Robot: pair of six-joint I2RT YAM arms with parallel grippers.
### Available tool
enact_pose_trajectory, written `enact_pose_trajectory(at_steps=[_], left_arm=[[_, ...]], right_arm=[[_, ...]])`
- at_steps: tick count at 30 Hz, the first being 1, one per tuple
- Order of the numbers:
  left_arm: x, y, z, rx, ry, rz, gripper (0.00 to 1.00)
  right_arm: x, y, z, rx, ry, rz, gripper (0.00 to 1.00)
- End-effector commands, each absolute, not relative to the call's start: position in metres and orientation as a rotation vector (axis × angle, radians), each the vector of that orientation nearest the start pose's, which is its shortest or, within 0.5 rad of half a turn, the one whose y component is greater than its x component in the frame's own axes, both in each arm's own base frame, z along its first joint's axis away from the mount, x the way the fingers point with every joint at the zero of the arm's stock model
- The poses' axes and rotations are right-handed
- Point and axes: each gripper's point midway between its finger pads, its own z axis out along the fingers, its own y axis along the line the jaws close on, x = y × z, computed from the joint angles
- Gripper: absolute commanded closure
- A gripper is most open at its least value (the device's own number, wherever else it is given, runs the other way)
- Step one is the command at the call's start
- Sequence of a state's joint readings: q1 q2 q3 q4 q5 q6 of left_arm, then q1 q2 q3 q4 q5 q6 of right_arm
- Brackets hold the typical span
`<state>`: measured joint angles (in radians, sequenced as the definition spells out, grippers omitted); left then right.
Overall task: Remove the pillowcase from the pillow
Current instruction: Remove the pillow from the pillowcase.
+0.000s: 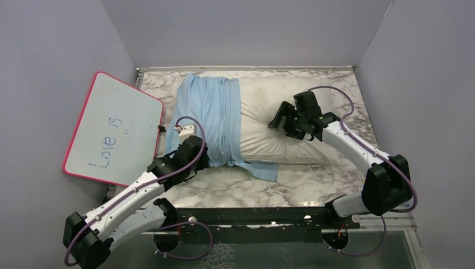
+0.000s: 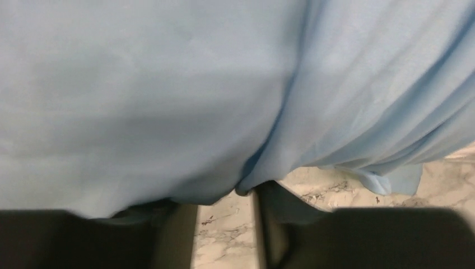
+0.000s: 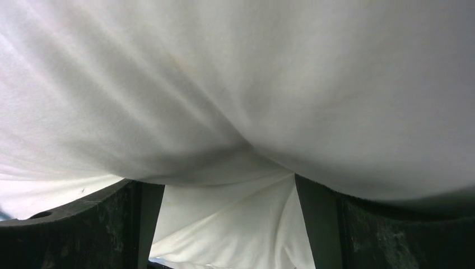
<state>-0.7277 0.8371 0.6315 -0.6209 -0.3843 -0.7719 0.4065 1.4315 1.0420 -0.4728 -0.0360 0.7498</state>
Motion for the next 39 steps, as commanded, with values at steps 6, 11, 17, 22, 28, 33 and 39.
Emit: enact_pose_trajectory(at_steps=[6, 11, 17, 22, 28, 33, 39], left_arm=[[0.193, -0.194, 0.157, -0.084, 2.342, -0.717, 0.35], [0.169, -0.224, 0.175, 0.172, 2.378, -0.921, 0.16], [0.159, -0.254, 0.169, 0.292, 2.44, -1.09, 0.15], [0.186, -0.255, 0.149, 0.11, 2.406, -1.022, 0.15], [0.212, -0.255, 0.124, -0.096, 2.334, -0.991, 0.16], [0.228, -0.252, 0.109, -0.143, 2.31, -0.922, 0.22], [0.237, -0.231, 0.084, -0.181, 2.331, -0.74, 0.68]], right_arm=[[0.3, 0.145, 0.078, 0.462, 2.653, 0.343, 0.11], [0.301, 0.145, 0.084, 0.451, 2.639, 0.351, 0.11], [0.3, 0.151, 0.087, 0.447, 2.646, 0.397, 0.11], [0.298, 0.154, 0.09, 0.454, 2.64, 0.429, 0.11], [0.295, 0.153, 0.089, 0.456, 2.646, 0.427, 0.11], [0.294, 0.151, 0.089, 0.456, 2.646, 0.418, 0.11], [0.296, 0.152, 0.094, 0.458, 2.62, 0.435, 0.11]])
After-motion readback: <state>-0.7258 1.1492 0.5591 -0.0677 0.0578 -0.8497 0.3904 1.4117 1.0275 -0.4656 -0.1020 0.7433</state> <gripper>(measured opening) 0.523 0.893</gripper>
